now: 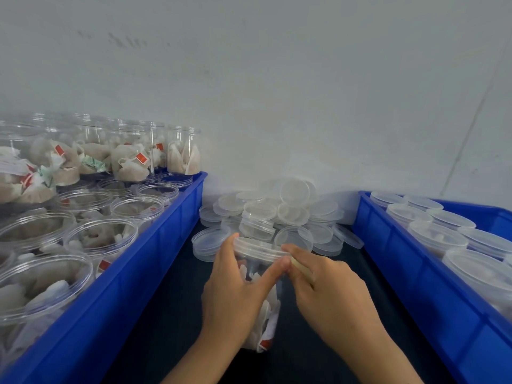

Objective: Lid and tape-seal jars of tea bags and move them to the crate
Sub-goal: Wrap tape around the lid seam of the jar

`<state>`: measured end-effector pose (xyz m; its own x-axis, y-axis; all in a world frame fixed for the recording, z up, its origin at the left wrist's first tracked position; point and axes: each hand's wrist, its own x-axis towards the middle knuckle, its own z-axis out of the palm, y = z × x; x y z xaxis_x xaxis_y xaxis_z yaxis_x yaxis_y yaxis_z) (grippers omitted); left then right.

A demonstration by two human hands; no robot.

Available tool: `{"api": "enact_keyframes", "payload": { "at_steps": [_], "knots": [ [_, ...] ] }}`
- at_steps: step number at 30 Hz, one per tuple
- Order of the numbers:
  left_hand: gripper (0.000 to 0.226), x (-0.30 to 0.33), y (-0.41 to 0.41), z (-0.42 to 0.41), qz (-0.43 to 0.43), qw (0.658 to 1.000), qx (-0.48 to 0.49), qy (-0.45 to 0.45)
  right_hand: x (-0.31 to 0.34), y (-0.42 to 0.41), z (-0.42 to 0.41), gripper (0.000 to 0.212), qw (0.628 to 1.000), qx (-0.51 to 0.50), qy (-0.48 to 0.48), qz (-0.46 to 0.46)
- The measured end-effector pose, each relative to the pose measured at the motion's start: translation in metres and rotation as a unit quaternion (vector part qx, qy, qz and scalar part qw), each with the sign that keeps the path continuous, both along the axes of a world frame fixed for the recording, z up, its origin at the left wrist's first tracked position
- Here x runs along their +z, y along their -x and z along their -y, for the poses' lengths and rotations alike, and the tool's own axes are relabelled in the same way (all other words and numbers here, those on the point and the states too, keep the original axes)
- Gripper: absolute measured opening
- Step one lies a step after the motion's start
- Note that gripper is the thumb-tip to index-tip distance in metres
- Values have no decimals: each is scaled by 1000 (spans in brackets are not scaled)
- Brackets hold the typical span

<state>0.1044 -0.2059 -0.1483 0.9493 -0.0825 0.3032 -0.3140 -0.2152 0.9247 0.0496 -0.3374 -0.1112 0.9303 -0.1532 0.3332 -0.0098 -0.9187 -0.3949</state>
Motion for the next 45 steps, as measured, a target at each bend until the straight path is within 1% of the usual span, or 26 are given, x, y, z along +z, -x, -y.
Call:
{"api": "enact_keyframes", "payload": {
  "at_steps": [3,5,6,9,12,13,15,17,20,21,22,25,28,31,33,34,38,41,43,45],
  "knots": [
    [75,0,-5,-1,-20,1000,-7,18,1,0,6,42,999,37,-10,-6],
    [69,-1,-10,-2,-28,999,-17,39,1,-2,12,42,997,73,-12,-15],
    [71,-1,-12,-3,-31,998,-22,47,1,-3,15,42,996,89,-26,-20],
    [76,-3,-17,-5,-40,997,-20,63,1,-6,22,43,982,133,-125,-41],
    [85,-4,-21,-9,-47,995,-36,84,3,-6,26,53,960,172,-194,-108],
    [88,-4,-21,-11,-43,994,-44,87,3,-6,28,54,957,177,-201,-114],
    [88,-4,-21,-13,-37,994,-56,92,4,-8,32,50,962,167,-189,-107],
    [81,-5,-21,-13,-38,993,-69,93,6,-7,37,49,970,149,-166,-99],
    [74,-4,-20,-14,-38,990,-104,90,7,-5,44,59,990,116,-40,-74],
    [73,-3,-20,-14,-39,988,-117,92,7,-4,46,60,992,109,-12,-63],
    [73,-3,-20,-13,-43,985,-131,98,7,-4,48,58,993,106,-4,-55],
    [73,-2,-20,-13,-63,974,-182,119,5,-8,49,58,990,123,-34,-57],
    [67,-1,-24,-17,-77,961,-222,144,0,-12,48,57,986,144,-68,-49],
    [63,-3,-27,-20,-80,955,-242,154,-4,-16,46,47,983,157,-86,-44],
    [67,-5,-28,-20,-84,952,-244,164,-5,-17,46,38,977,164,-120,-61],
    [69,-6,-28,-19,-86,951,-245,166,-5,-18,46,36,975,166,-133,-69],
    [82,-8,-31,-19,-86,946,-268,164,-6,-17,46,37,977,157,-126,-67],
    [86,-8,-34,-20,-101,935,-295,169,-5,-15,44,36,984,137,-104,-47],
    [88,-8,-35,-21,-116,925,-316,175,-3,-14,41,43,987,120,-100,-41],
    [98,-10,-37,-22,-129,922,-316,180,-3,-13,36,56,989,108,-99,-34]
  ]
}}
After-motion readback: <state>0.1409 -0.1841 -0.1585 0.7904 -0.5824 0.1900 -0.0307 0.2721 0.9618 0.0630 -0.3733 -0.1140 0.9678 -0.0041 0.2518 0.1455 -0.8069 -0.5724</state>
